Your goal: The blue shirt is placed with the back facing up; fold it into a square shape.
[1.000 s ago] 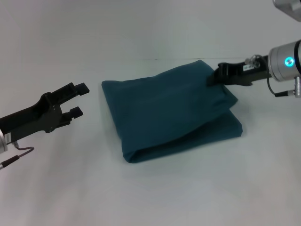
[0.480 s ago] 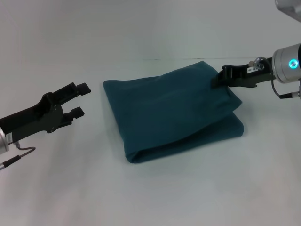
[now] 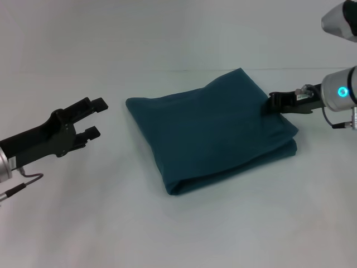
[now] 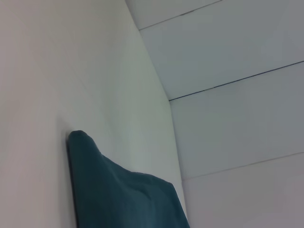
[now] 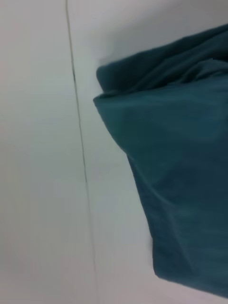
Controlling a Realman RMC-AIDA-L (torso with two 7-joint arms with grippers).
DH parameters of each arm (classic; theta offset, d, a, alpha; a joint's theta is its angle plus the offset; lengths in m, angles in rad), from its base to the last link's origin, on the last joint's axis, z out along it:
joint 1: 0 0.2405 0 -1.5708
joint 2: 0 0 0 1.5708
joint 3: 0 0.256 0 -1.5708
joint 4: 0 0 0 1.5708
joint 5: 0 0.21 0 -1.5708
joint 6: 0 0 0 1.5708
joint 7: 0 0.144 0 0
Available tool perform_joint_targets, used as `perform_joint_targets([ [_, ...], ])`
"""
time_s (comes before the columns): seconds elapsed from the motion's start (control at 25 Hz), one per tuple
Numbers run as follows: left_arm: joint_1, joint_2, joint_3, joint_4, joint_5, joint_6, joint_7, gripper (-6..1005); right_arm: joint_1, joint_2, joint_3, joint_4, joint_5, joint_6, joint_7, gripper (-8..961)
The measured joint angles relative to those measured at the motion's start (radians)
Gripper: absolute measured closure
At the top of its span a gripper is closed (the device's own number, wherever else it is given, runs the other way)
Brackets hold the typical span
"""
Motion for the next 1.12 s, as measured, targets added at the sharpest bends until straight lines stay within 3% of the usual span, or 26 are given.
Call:
perform_joint_targets([
  [0.4, -0.002, 0.0, 0.0, -0.009, 0.0, -0.003, 0.003, 50, 0.021, 0.014, -0.035, 0.027, -0.046, 0.035, 0.025, 908],
  [1.12, -0.004, -0.001, 0.0, -0.016, 0.0, -0.017, 0.004, 51, 0.002, -0.005, -0.028, 0.001, -0.048, -0.033, 0.09, 907],
])
